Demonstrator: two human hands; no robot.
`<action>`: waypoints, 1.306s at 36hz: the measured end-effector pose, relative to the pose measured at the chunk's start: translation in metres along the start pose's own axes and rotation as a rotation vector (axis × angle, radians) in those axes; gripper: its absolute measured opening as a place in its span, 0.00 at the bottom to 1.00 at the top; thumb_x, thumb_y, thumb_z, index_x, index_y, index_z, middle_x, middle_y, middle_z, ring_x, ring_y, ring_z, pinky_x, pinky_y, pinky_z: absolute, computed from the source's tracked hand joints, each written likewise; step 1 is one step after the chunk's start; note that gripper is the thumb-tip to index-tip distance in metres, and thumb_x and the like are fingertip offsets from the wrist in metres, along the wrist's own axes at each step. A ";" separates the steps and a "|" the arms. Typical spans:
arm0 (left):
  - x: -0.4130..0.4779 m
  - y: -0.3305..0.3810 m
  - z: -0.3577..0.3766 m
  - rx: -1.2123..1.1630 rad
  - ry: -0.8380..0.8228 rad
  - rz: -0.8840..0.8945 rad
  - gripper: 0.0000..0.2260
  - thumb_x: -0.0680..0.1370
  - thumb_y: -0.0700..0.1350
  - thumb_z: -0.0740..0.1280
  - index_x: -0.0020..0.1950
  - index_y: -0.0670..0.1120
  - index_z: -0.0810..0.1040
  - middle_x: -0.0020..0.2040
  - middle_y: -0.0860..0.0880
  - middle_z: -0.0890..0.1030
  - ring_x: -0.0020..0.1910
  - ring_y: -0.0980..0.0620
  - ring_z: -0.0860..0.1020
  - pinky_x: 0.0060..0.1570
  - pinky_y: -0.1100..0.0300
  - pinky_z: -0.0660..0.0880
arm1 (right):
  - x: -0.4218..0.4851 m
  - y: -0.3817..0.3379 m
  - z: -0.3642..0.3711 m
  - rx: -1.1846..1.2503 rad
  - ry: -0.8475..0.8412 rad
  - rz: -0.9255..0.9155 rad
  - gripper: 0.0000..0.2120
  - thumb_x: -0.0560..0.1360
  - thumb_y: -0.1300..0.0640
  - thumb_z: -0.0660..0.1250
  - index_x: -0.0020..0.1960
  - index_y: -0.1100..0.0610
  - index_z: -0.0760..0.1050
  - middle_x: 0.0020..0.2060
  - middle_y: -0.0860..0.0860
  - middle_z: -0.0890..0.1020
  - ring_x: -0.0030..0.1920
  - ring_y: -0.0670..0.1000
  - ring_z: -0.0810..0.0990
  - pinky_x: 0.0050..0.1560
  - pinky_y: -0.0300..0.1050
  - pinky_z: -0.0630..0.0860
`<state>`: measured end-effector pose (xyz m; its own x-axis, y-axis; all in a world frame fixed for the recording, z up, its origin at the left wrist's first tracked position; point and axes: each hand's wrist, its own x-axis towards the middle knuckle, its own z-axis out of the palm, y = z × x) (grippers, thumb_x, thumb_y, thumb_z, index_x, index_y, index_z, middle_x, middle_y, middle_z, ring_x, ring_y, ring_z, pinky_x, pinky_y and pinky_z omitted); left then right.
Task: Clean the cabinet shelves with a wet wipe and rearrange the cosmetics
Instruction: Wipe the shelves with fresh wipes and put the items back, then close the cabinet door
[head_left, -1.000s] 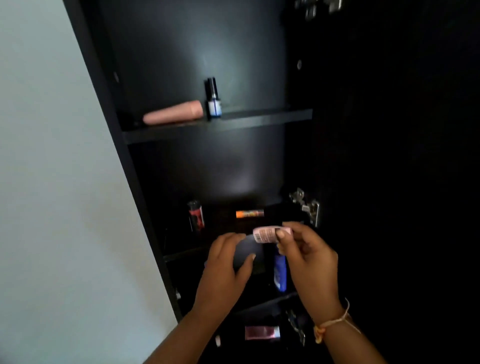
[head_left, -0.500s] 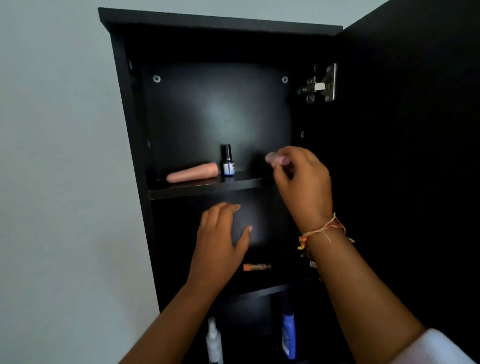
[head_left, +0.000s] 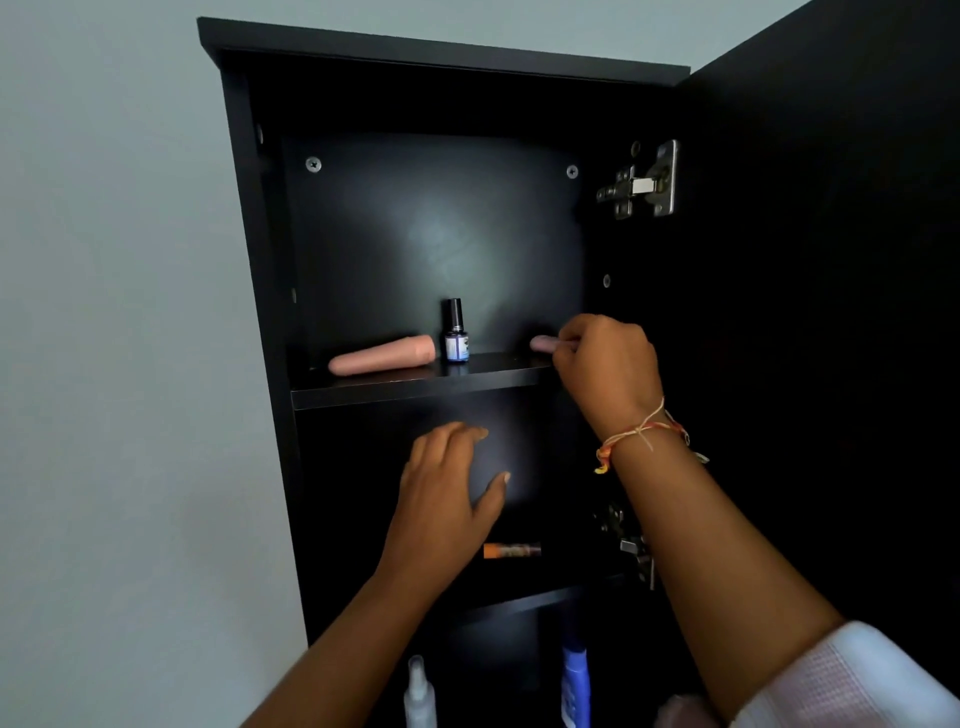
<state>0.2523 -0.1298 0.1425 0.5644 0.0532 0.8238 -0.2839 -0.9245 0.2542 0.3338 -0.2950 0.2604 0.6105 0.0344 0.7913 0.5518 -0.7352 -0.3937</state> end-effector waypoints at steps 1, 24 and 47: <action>0.000 0.000 0.000 0.003 -0.005 -0.003 0.19 0.75 0.52 0.69 0.64 0.49 0.73 0.64 0.52 0.72 0.64 0.52 0.69 0.64 0.53 0.70 | 0.002 -0.001 -0.001 -0.006 -0.034 0.012 0.14 0.76 0.46 0.67 0.44 0.56 0.82 0.40 0.57 0.85 0.46 0.62 0.81 0.44 0.51 0.79; -0.049 0.002 0.000 -0.064 -0.011 -0.059 0.11 0.76 0.45 0.70 0.57 0.46 0.78 0.55 0.50 0.77 0.56 0.52 0.75 0.58 0.57 0.73 | -0.120 0.016 0.028 0.441 0.289 -0.156 0.06 0.77 0.62 0.67 0.53 0.60 0.81 0.50 0.53 0.79 0.47 0.50 0.81 0.51 0.45 0.79; -0.335 -0.008 0.023 0.102 -0.701 -0.580 0.14 0.80 0.39 0.60 0.64 0.46 0.77 0.50 0.41 0.83 0.48 0.41 0.82 0.48 0.54 0.76 | -0.435 0.093 0.115 0.039 -0.951 0.144 0.14 0.80 0.58 0.61 0.64 0.51 0.76 0.57 0.55 0.82 0.58 0.56 0.80 0.60 0.45 0.76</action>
<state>0.0836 -0.1493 -0.1471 0.9481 0.3088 0.0760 0.2417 -0.8551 0.4587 0.1847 -0.3004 -0.1736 0.8697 0.4926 0.0310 0.4438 -0.7529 -0.4860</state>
